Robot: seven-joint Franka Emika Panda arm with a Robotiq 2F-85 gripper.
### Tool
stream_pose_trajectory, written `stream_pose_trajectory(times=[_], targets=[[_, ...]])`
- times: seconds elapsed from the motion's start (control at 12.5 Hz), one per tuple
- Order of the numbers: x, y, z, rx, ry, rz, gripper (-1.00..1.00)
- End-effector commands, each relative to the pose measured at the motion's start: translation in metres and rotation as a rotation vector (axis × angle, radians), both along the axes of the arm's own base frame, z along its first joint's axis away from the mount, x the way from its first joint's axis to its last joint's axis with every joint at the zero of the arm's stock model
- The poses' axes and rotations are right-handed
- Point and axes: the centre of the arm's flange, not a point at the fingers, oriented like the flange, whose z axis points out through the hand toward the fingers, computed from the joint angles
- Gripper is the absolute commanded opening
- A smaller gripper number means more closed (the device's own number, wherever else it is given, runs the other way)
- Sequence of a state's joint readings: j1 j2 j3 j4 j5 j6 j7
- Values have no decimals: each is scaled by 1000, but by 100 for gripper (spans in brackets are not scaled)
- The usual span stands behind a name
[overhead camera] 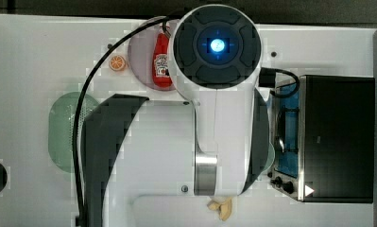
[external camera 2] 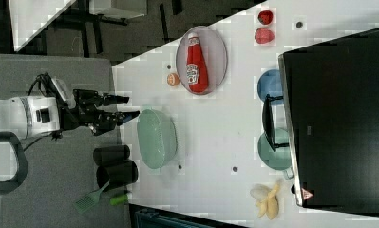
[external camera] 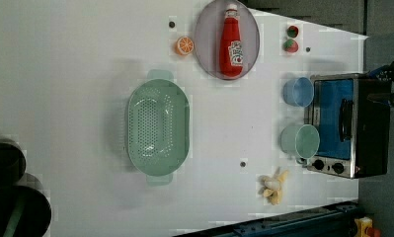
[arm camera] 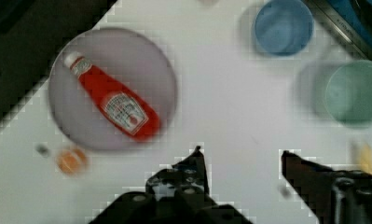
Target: Drag strainer left to right.
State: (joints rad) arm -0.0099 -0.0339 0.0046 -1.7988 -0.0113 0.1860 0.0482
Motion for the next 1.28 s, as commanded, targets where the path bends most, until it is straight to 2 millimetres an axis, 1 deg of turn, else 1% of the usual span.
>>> stream_pose_trajectory(times=[0.08, 0.16, 0.24, 0.32, 0.4, 0.48, 0.64, 0.8, 0.88, 1.12, 1.28], targets=[[-190, -30, 105, 21, -11, -58, 60], [-189, -29, 105, 20, -11, -57, 82], [-189, -28, 105, 19, -9, -54, 99], [-187, -22, 103, 18, -6, -45, 100], [-184, -11, 101, 19, -3, -24, 100], [-179, 6, 96, 14, -4, 6, 100], [-165, 51, 79, -15, -3, 81, 100], [-151, 103, 50, -54, -12, 117, 100], [-145, 130, 32, -71, -15, 108, 100], [-132, 211, -37, -93, -20, 70, 100], [-124, 256, -87, -67, -25, -10, 100]])
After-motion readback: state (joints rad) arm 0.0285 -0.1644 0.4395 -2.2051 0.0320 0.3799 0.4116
